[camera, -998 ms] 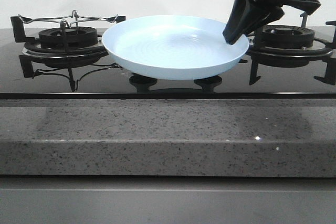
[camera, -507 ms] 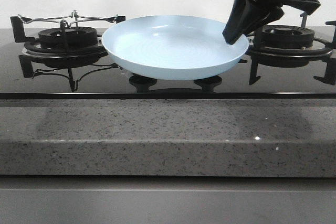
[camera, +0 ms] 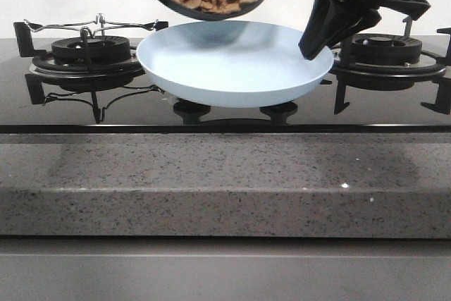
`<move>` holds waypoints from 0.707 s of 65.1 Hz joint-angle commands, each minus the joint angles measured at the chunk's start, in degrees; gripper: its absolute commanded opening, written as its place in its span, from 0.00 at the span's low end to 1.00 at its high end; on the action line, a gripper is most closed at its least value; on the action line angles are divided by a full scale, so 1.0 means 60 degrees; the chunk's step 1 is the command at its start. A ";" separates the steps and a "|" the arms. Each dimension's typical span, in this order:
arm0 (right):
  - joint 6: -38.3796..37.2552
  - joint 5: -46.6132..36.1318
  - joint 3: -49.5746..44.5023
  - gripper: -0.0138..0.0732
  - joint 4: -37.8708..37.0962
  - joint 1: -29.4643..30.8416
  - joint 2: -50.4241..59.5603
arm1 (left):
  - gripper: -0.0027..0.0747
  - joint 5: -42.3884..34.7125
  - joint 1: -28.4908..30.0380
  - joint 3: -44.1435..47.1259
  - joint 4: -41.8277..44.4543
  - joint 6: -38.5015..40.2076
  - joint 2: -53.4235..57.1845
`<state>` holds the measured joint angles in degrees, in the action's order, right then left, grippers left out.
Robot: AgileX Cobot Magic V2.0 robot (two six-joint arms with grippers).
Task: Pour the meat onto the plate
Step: 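Tilt the pan with the left gripper to pour the meat onto the plate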
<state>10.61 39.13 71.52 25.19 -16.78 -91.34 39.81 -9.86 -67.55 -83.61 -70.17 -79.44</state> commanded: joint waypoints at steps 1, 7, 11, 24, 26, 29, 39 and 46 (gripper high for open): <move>0.0091 -0.0270 0.0239 0.08 0.0051 0.0006 0.0298 | 0.01 -0.0113 -0.0203 -0.0295 -0.0870 -0.0991 0.0591; 0.0091 -0.0270 0.0239 0.08 0.0051 0.0006 0.0298 | 0.01 -0.0149 -0.0388 -0.0295 -0.0870 -0.1898 0.0785; 0.0091 -0.0270 0.0239 0.08 0.0051 0.0006 0.0298 | 0.01 -0.0132 -0.0490 -0.0295 -0.0870 -0.2369 0.0925; 0.0091 -0.0270 0.0239 0.08 0.0051 0.0006 0.0298 | 0.01 -0.0070 -0.0654 -0.0295 -0.0850 -0.3703 0.1299; 0.0091 -0.0270 0.0239 0.08 0.0051 0.0006 0.0298 | 0.01 0.0044 -0.0654 -0.0295 -0.0835 -0.3939 0.1319; 0.0091 -0.0270 0.0239 0.08 0.0051 0.0006 0.0298 | 0.01 0.0131 -0.0654 -0.0295 -0.0835 -0.4219 0.1377; 0.0091 -0.0270 0.0239 0.08 0.0051 0.0006 0.0298 | 0.01 0.0266 -0.0654 -0.0295 -0.0830 -0.5071 0.1459; 0.0091 -0.0270 0.0239 0.08 0.0051 0.0006 0.0298 | 0.01 0.0743 -0.0654 -0.0295 -0.0830 -0.6069 0.1459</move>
<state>10.61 39.13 71.52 25.19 -16.78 -91.34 42.24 -13.30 -67.44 -84.05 -102.48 -72.87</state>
